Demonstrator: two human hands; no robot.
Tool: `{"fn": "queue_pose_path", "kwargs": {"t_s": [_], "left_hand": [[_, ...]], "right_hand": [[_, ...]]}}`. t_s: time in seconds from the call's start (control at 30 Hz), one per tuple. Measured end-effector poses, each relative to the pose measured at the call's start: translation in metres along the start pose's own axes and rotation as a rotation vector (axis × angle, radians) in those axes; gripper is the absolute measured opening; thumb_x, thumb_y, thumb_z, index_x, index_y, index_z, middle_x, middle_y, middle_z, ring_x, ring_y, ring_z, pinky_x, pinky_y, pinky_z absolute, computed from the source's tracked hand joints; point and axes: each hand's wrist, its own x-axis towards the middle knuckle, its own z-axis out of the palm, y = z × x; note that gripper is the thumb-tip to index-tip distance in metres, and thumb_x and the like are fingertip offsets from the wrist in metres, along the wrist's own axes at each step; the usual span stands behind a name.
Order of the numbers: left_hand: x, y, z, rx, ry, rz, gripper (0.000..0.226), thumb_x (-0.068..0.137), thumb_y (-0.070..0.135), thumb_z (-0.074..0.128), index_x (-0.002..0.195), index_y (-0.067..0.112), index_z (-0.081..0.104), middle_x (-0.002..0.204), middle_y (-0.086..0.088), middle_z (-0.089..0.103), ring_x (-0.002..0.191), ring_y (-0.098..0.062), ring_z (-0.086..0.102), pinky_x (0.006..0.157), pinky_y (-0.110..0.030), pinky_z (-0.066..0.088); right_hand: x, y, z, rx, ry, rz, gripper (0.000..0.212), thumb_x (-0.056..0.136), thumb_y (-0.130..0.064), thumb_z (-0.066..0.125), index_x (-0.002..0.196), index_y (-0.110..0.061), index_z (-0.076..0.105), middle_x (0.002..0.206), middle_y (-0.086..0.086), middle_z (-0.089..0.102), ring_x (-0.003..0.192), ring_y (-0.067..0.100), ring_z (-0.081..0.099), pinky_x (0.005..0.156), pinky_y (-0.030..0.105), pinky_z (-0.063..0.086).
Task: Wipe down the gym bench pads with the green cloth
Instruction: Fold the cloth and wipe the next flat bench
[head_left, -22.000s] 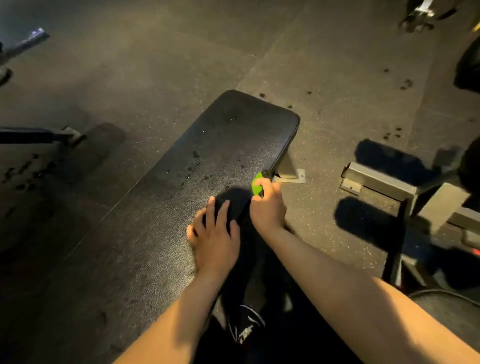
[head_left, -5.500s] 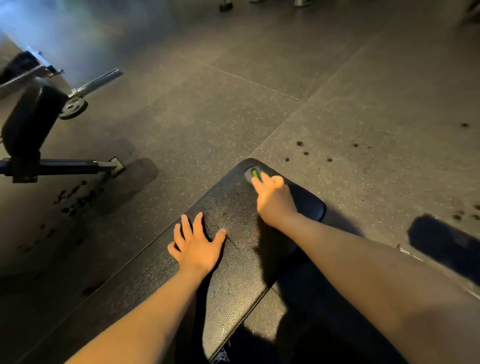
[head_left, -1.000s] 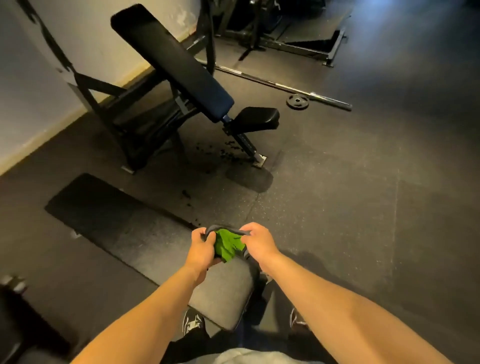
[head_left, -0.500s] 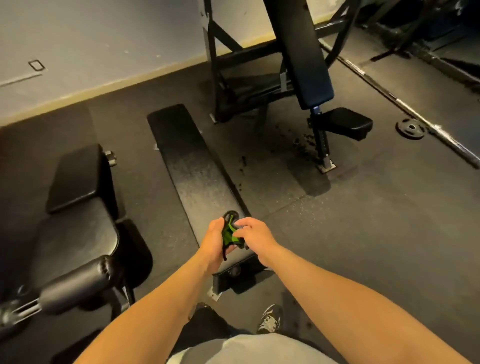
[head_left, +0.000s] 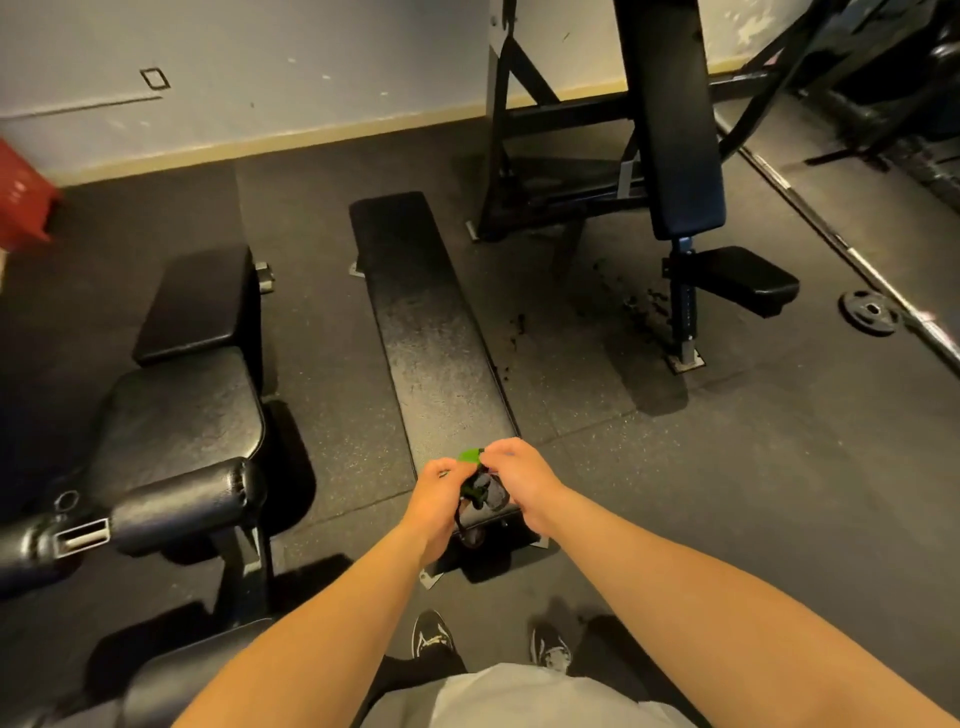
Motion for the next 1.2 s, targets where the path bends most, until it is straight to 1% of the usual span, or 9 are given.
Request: {"fn": "queue_pose_path", "kwargs": {"t_s": [0.1,0.17,0.3,0.4,0.53,0.63,0.83,1.0,1.2], "left_hand": [[0.010,-0.009,-0.001,-0.009,0.035,0.024,0.060,0.076,0.034,0.075,0.128,0.015,0.052,0.121,-0.014,0.067,0.108,-0.025,0.066,0.085,-0.035,0.049],[0.013,-0.010,0.008,-0.027,0.063,0.015,0.049,0.086,0.026,0.071,0.130,0.021,0.051,0.123,-0.008,0.065,0.113,-0.023,0.063,0.097,-0.040,0.048],[0.017,-0.026,0.049,-0.092,0.105,0.004,0.020,0.098,0.017,0.056,0.115,0.020,0.067,0.110,-0.008,0.073,0.102,-0.020,0.068,0.086,-0.033,0.051],[0.029,-0.051,0.103,-0.251,0.211,-0.019,0.019,0.100,0.016,0.054,0.113,0.016,0.068,0.108,-0.013,0.074,0.104,-0.027,0.070,0.096,-0.045,0.055],[0.031,-0.086,0.155,-0.251,0.455,0.036,0.019,0.098,0.016,0.061,0.117,0.017,0.062,0.109,-0.006,0.071,0.100,-0.018,0.067,0.077,-0.026,0.052],[0.022,-0.117,0.177,-0.264,0.632,0.090,0.020,0.097,0.006,0.057,0.113,0.018,0.061,0.108,-0.003,0.066,0.098,-0.014,0.063,0.072,-0.020,0.046],[0.043,-0.186,0.192,-0.418,0.897,0.081,0.035,0.095,-0.001,0.053,0.095,0.033,0.061,0.109,-0.005,0.065,0.098,-0.023,0.062,0.085,-0.040,0.051],[0.095,-0.244,0.198,-0.582,0.958,0.057,0.035,0.096,-0.002,0.050,0.099,0.031,0.061,0.112,-0.008,0.064,0.105,-0.033,0.063,0.090,-0.052,0.053],[0.177,-0.304,0.173,-0.745,1.074,0.068,0.039,0.098,0.000,0.048,0.094,0.037,0.061,0.115,-0.008,0.064,0.098,-0.026,0.061,0.085,-0.043,0.053]], "right_hand": [[0.008,0.004,-0.002,-0.024,-0.027,-0.017,0.012,0.092,-0.014,0.062,0.100,-0.023,0.062,0.110,0.007,0.065,0.100,0.017,0.061,0.084,0.032,0.048],[0.019,0.006,-0.011,-0.065,-0.076,-0.043,0.016,0.091,-0.008,0.059,0.098,-0.023,0.062,0.106,0.008,0.066,0.091,0.017,0.061,0.079,0.031,0.049],[0.049,0.020,-0.041,-0.164,-0.201,-0.091,0.022,0.092,-0.003,0.055,0.103,-0.016,0.069,0.102,0.003,0.066,0.093,0.015,0.059,0.077,0.022,0.048],[0.075,0.037,-0.079,-0.272,-0.324,-0.091,0.024,0.096,0.000,0.051,0.108,-0.010,0.070,0.104,0.000,0.065,0.096,0.012,0.059,0.069,0.011,0.045],[0.092,0.065,-0.120,-0.384,-0.421,-0.134,0.026,0.096,0.002,0.051,0.096,-0.013,0.072,0.104,0.001,0.067,0.094,0.013,0.061,0.070,0.011,0.046],[0.102,0.090,-0.136,-0.498,-0.482,-0.194,0.027,0.094,0.001,0.052,0.090,-0.020,0.068,0.096,-0.001,0.066,0.091,0.015,0.060,0.069,0.012,0.044],[0.133,0.141,-0.146,-0.665,-0.497,-0.282,0.026,0.093,0.001,0.051,0.099,-0.017,0.068,0.099,-0.002,0.062,0.092,0.013,0.055,0.063,0.010,0.037],[0.178,0.187,-0.131,-0.783,-0.527,-0.382,0.026,0.094,-0.003,0.050,0.106,-0.015,0.069,0.110,0.002,0.063,0.097,0.014,0.056,0.082,0.019,0.038],[0.255,0.230,-0.088,-0.890,-0.561,-0.522,0.033,0.094,-0.003,0.048,0.119,-0.016,0.064,0.123,0.001,0.058,0.111,0.017,0.055,0.089,0.021,0.037]]}}
